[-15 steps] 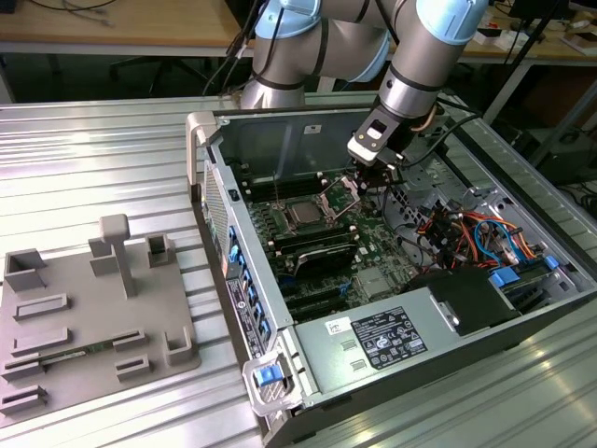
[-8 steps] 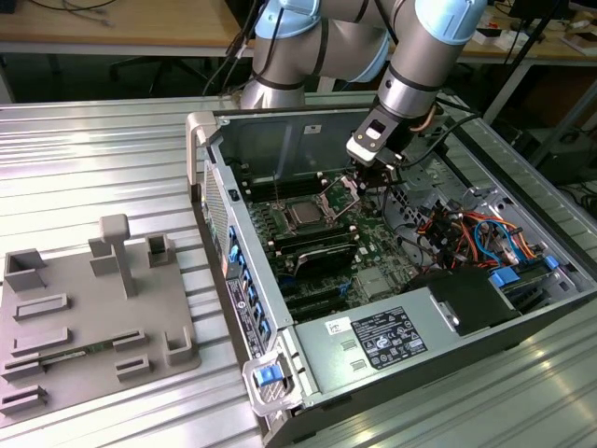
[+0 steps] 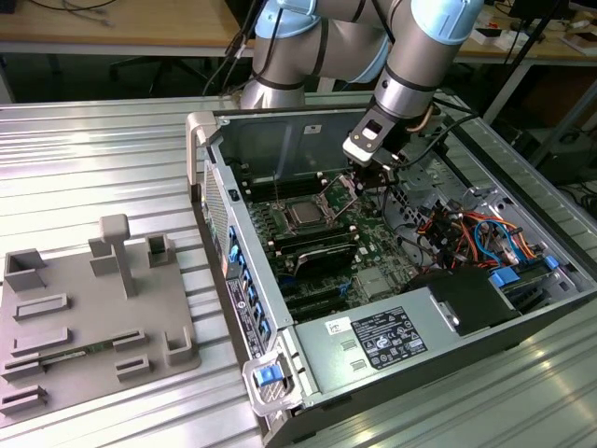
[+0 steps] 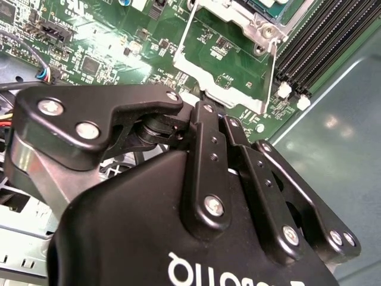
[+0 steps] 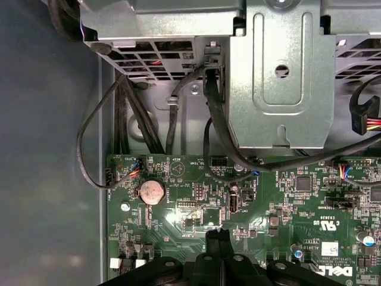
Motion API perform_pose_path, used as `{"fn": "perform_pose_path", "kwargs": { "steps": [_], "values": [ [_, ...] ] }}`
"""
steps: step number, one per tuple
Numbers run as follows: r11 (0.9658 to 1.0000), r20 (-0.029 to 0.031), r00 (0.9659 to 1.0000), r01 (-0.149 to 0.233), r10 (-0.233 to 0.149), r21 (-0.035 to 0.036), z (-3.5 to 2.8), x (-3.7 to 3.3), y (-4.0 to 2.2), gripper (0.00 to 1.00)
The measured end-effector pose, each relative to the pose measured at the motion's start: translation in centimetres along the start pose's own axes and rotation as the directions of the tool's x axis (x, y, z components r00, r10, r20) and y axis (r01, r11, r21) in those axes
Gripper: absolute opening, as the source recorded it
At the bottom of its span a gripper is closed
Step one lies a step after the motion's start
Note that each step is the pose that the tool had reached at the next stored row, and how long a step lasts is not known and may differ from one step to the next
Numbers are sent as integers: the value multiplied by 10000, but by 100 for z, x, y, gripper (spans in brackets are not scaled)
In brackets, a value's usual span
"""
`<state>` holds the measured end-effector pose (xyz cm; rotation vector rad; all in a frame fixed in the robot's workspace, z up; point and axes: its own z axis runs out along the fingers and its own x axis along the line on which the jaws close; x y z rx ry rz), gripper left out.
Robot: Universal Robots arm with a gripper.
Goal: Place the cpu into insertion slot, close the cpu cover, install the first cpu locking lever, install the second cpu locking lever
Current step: 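Close the cpu cover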
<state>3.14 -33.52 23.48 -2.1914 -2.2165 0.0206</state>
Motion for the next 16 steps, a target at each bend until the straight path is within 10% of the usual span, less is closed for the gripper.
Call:
{"fn": "perform_pose_path", "kwargs": {
  "steps": [16],
  "values": [
    [10000, 0, 10000, 0, 0, 0, 4, 2, -165, 11]
  ]
}}
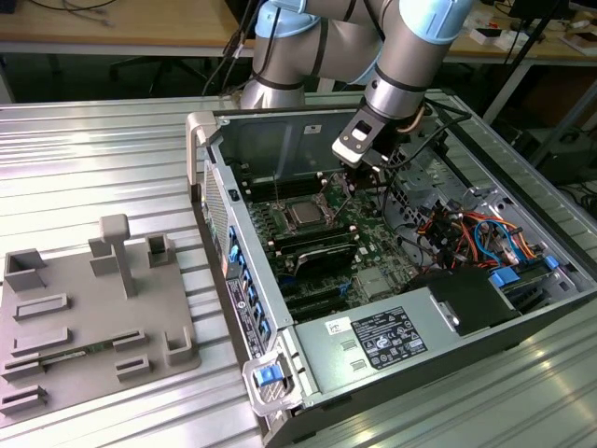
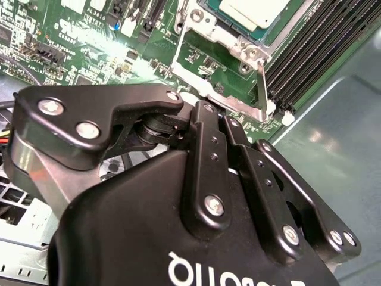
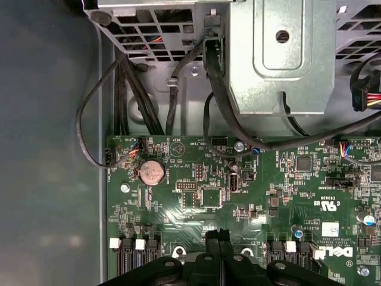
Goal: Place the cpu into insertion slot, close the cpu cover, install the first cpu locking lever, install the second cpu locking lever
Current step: 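Close the cpu cover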
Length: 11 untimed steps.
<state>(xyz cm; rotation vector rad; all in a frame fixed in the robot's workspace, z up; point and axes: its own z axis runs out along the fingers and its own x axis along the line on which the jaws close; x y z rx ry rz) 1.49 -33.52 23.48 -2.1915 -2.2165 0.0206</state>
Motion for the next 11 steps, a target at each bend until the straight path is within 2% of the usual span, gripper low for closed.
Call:
{"fn": "perform_pose_path", "kwargs": {
  "steps": [11],
  "values": [
    [10000, 1, 10000, 0, 0, 1, 2, 1, -97, 11]
  ]
}}
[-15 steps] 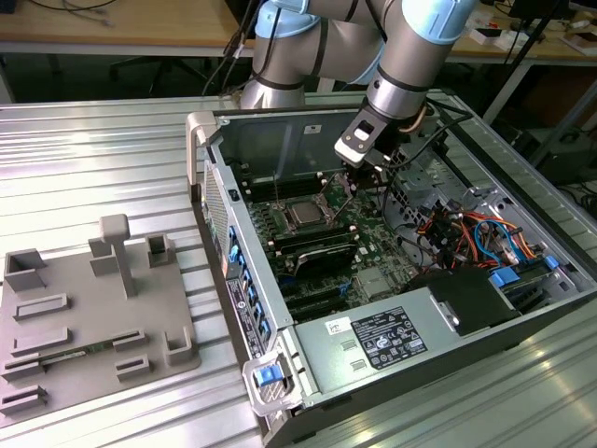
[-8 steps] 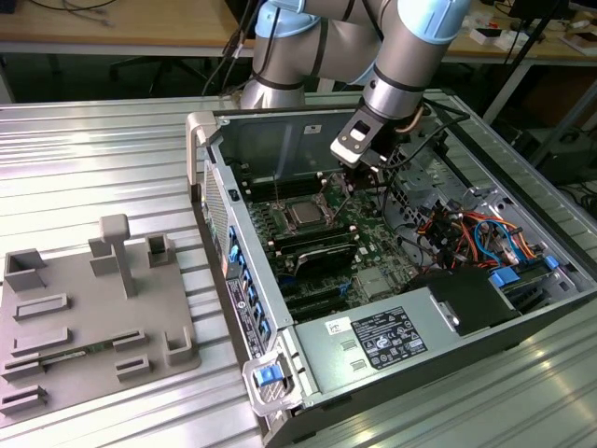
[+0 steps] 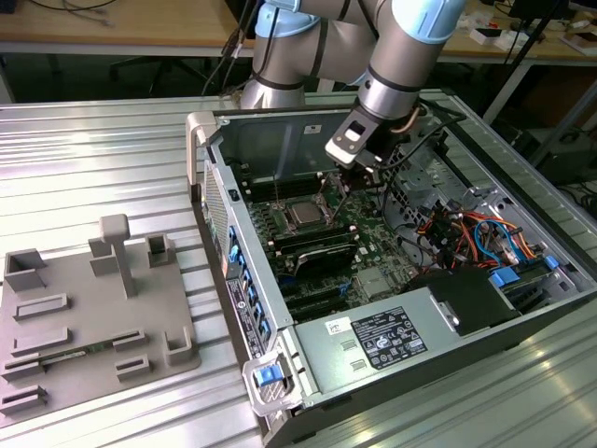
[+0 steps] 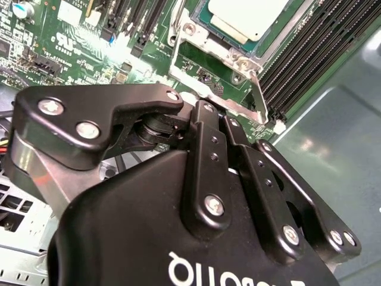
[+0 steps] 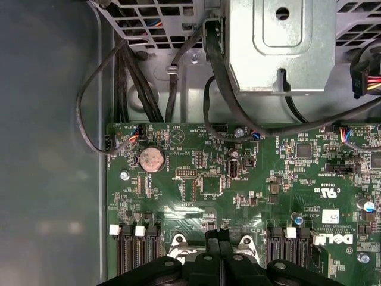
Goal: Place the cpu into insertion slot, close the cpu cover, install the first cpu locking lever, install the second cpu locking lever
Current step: 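Close the cpu cover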
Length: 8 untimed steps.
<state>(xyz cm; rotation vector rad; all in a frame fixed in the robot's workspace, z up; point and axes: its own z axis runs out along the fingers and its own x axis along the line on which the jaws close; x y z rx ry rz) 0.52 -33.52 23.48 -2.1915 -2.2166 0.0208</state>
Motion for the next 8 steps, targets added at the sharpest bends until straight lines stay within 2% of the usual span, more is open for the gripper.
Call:
{"fn": "perform_pose_path", "kwargs": {
  "steps": [8],
  "values": [
    [10000, -1, 10000, 0, 0, 0, 2, 1, -64, 11]
  ]
}}
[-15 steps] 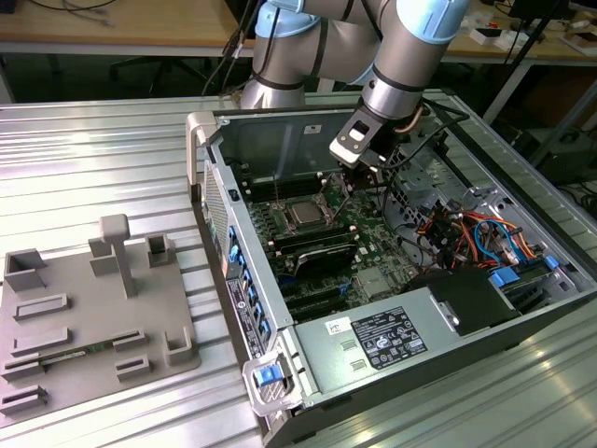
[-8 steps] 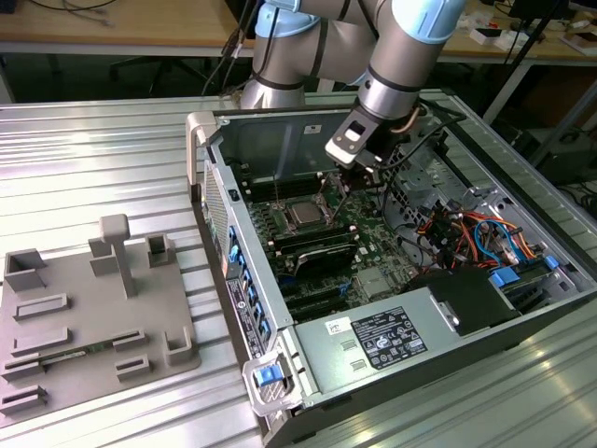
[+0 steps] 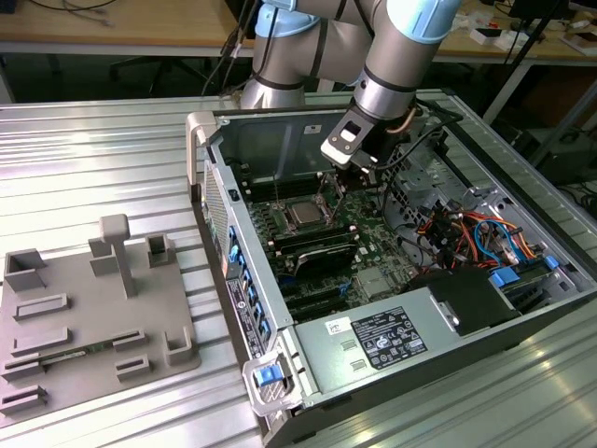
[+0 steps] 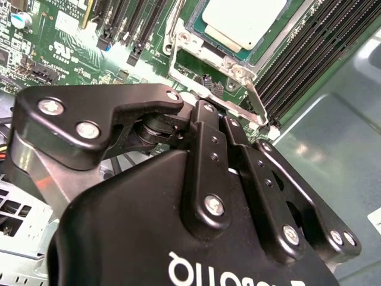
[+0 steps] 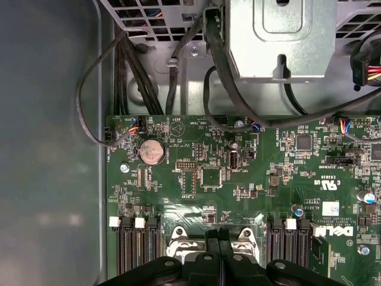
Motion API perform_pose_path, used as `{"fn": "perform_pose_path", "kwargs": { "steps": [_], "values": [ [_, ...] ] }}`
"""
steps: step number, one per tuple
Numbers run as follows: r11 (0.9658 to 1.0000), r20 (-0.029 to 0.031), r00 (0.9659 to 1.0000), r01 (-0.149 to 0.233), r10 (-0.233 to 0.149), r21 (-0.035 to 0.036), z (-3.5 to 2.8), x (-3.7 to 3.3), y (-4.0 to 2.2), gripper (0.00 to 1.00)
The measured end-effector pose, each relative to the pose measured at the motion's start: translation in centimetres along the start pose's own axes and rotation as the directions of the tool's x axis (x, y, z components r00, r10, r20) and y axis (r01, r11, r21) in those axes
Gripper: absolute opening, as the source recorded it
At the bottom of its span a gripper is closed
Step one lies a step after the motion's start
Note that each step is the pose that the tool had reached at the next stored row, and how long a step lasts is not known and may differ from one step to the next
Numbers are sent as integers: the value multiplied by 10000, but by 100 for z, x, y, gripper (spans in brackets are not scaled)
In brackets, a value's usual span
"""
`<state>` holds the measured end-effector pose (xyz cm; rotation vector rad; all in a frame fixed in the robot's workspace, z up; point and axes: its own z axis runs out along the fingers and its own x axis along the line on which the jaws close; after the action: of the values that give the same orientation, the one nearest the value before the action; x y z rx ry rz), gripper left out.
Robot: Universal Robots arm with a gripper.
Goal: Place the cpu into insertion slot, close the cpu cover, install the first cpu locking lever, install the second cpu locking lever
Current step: 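Close the cpu cover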
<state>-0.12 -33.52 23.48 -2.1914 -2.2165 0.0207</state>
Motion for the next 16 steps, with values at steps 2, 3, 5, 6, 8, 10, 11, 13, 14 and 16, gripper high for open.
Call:
{"fn": "perform_pose_path", "kwargs": {
  "steps": [2, 3, 5, 6, 8, 10, 11, 13, 14, 16],
  "values": [
    [10000, 0, 10000, -1, 1, 0, 0, 0, -9, 11],
    [10000, 0, 10000, 0, 0, 0, 0, 0, -14, 11],
    [10000, 1, 10000, 0, 0, 0, 1, 0, -26, 11],
    [10000, 1, 10000, -1, 1, 0, 1, 1, -38, 11],
    [10000, 0, 10000, 0, 0, 0, 1, 1, -50, 11],
    [10000, 0, 10000, 0, 0, 0, 2, 1, -63, 11],
    [10000, 0, 10000, 0, 0, 0, 2, 1, -68, 11],
    [10000, -1, 10000, 0, 0, 0, 3, 1, -85, 11],
    [10000, 0, 10000, 0, 0, 0, 3, 1, -95, 11],
    [10000, 0, 10000, 0, 0, 0, 3, 2, -112, 11]
  ]
}}
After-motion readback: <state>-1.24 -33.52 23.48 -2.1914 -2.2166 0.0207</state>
